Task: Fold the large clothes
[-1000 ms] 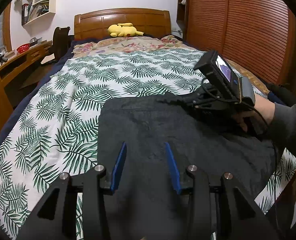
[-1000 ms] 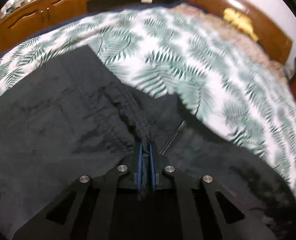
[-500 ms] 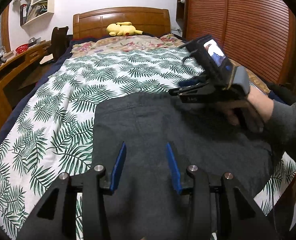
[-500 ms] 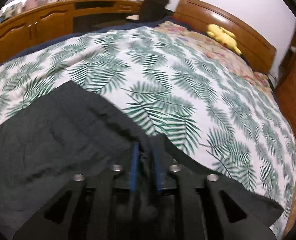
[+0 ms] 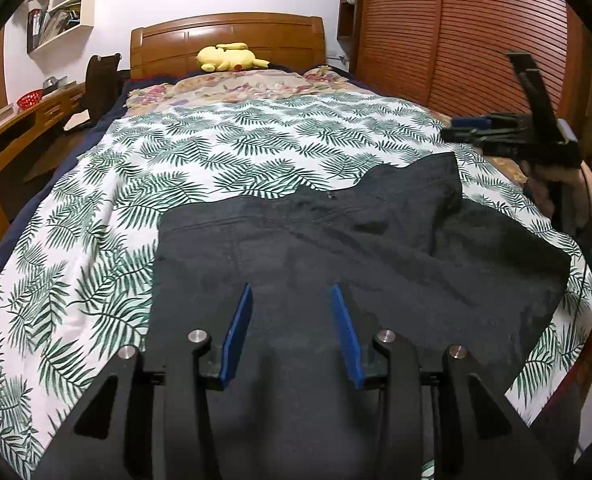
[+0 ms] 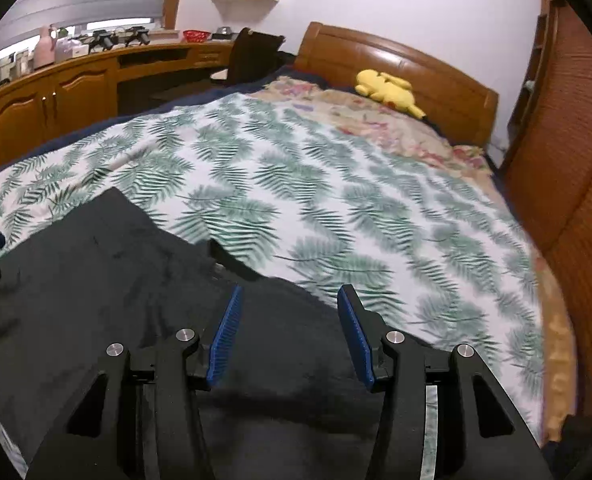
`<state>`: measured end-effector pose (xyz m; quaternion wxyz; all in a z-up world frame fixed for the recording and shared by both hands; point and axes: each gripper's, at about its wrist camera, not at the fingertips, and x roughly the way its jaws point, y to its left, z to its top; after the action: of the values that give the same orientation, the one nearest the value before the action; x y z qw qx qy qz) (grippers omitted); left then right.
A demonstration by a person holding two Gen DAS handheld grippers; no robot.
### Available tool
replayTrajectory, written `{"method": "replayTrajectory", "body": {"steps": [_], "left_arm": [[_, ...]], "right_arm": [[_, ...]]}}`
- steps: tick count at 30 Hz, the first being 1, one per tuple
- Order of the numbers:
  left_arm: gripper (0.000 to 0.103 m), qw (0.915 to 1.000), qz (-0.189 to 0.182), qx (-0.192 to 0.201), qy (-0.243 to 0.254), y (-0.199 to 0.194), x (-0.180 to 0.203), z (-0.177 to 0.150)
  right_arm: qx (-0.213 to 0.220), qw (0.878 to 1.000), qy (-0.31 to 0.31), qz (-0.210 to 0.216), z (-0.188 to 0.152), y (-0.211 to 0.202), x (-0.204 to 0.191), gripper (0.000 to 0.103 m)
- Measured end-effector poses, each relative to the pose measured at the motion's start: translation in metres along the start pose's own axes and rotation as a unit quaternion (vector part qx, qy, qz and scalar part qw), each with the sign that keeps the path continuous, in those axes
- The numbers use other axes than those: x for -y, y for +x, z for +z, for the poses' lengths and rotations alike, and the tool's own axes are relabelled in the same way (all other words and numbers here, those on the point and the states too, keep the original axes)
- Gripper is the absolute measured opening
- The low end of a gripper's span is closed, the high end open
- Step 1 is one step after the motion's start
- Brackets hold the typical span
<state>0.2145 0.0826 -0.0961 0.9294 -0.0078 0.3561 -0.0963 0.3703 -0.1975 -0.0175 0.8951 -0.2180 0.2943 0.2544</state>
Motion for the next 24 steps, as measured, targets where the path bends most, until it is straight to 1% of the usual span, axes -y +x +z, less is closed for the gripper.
{"method": "replayTrajectory", "body": {"steps": [5, 9, 12, 15, 18, 21, 24], "left_arm": [[0.04, 0.9999, -0.01, -0.002, 0.002, 0.003, 0.011, 0.003], [0.04, 0.9999, -0.011, -0.002, 0.008, 0.003, 0.018, 0.003], [0.04, 0.9999, -0.011, -0.005, 0.011, 0.005, 0.022, 0.002], [0.04, 0.9998, -0.01, -0.009, 0.013, 0.007, 0.024, 0.002], [0.04, 0.9998, -0.01, -0.01, 0.015, 0.007, 0.025, 0.001], [0.04, 0.9997, -0.009, -0.013, 0.016, 0.008, 0.026, 0.0], [0.04, 0.9997, -0.008, -0.016, 0.016, 0.01, 0.025, 0.0]], "right_arm": [[0.005, 1.0, 0.018, -0.014, -0.013, -0.024, 0.029, 0.05], [-0.021, 0.999, 0.027, -0.013, -0.035, -0.02, 0.039, 0.05], [-0.055, 0.998, 0.043, -0.009, -0.054, 0.0, 0.046, 0.05], [-0.079, 0.994, 0.074, 0.0, -0.066, 0.021, 0.056, 0.05], [-0.103, 0.989, 0.107, -0.001, -0.075, 0.044, 0.07, 0.05], [-0.132, 0.979, 0.155, 0.008, -0.082, 0.07, 0.087, 0.05], [-0.147, 0.972, 0.184, 0.023, -0.084, 0.086, 0.096, 0.05]]}}
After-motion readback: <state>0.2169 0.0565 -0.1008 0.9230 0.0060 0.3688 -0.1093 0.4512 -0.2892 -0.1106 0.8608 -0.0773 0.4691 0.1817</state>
